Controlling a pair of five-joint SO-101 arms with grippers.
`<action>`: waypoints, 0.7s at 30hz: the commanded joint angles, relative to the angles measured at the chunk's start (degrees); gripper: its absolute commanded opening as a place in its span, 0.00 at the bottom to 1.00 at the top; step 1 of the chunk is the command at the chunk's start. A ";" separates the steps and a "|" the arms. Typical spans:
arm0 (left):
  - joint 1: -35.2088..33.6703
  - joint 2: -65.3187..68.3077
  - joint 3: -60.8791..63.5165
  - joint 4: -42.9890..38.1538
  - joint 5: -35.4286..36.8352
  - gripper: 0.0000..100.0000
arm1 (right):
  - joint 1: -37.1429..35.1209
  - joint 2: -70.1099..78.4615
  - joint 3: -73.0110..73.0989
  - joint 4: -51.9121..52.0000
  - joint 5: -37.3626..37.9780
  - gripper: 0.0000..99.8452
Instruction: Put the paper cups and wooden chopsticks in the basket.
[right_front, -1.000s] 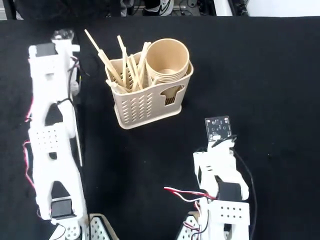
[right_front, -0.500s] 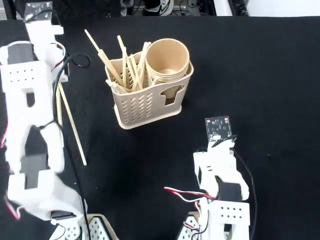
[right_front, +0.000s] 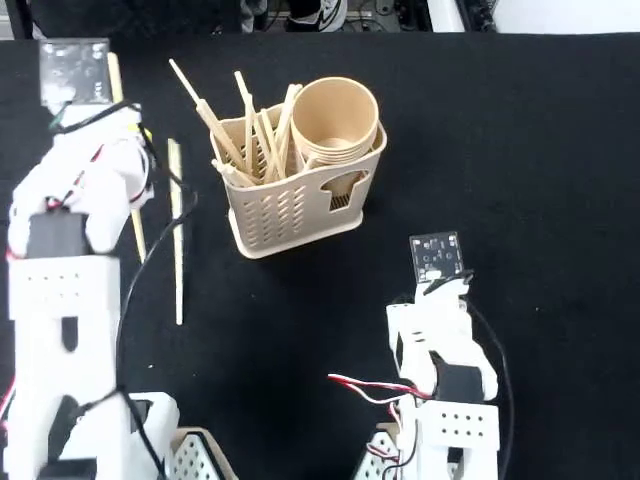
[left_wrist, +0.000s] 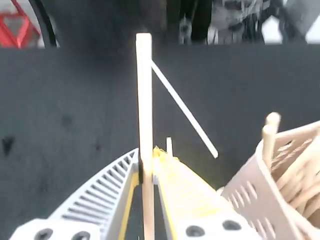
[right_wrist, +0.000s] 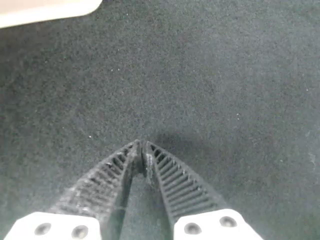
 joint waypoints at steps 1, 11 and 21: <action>0.84 -7.91 -0.13 -1.41 0.62 0.03 | -0.53 -0.57 -0.13 0.18 0.26 0.01; 10.51 -24.79 -1.36 -8.53 13.01 0.03 | -0.53 -0.57 -0.13 0.18 0.26 0.01; 20.79 -20.31 8.40 -33.85 14.42 0.03 | -0.53 -0.57 -0.13 0.18 0.26 0.01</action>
